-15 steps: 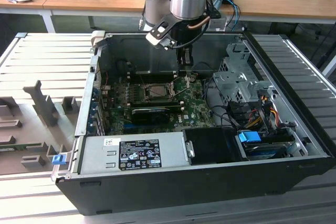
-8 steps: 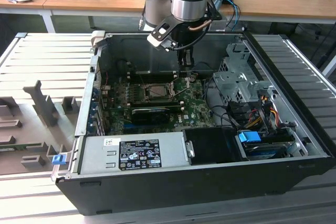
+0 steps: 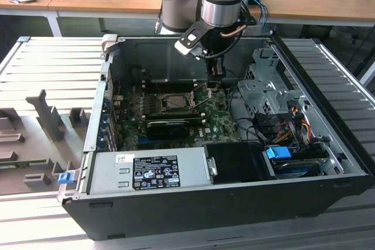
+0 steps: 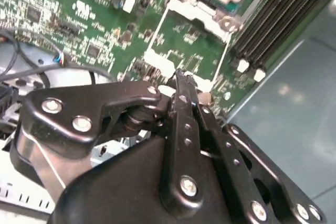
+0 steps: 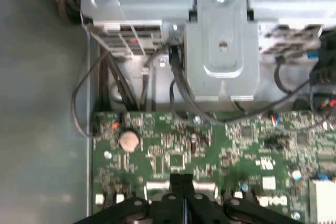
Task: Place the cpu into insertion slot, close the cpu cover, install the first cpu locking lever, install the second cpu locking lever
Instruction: 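Close the cpu cover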
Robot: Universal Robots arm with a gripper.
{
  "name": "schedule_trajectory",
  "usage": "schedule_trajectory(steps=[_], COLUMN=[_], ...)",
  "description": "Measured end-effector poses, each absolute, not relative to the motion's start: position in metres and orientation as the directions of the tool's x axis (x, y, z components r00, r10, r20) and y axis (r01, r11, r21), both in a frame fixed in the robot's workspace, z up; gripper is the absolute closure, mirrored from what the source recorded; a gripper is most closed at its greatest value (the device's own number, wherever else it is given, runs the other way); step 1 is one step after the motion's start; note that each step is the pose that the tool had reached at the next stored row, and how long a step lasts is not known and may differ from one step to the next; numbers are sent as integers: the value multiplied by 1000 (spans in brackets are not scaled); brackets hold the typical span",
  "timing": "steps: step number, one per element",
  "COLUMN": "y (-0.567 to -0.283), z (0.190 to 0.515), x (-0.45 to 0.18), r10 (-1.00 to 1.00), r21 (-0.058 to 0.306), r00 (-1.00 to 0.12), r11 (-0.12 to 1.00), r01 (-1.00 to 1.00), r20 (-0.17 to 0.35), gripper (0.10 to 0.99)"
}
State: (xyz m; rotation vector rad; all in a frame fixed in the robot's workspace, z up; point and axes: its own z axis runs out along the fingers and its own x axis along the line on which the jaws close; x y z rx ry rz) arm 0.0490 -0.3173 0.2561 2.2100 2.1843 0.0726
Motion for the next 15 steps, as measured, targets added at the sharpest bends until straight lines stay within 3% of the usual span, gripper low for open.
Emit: schedule_trajectory(steps=[15], y=[-317], z=[244], x=[51], r10=[1000], r21=[56], r00=[2], r11=[-2], r01=[998], r20=[9], gripper=[980])
